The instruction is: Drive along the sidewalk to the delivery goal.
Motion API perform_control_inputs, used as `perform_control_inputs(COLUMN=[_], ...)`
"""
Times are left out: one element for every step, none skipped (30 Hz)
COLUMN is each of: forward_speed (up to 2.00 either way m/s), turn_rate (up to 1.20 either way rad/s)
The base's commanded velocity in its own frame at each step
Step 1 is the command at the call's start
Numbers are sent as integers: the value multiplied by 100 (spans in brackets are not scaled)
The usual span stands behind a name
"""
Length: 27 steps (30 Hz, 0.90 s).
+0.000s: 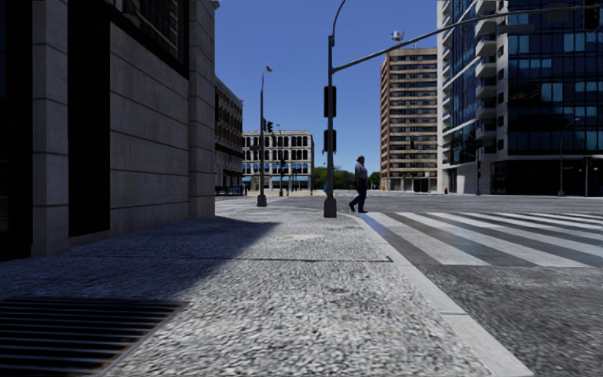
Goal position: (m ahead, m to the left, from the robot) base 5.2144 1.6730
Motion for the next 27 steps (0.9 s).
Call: perform_control_inputs(forward_speed=[141, 141, 141, 141, 141, 141, 141, 141, 141, 141, 141, 141, 141, 141, 141, 141, 141, 141, 141, 141, 141, 141, 141, 141, 141, 141, 141], turn_rate=[36, 38, 38, 39, 40, 44, 46, 47, 47, 47, 48, 48, 48, 48, 48, 48, 48, 48, 48, 48, 48, 48, 48, 48, 48, 48, 48])
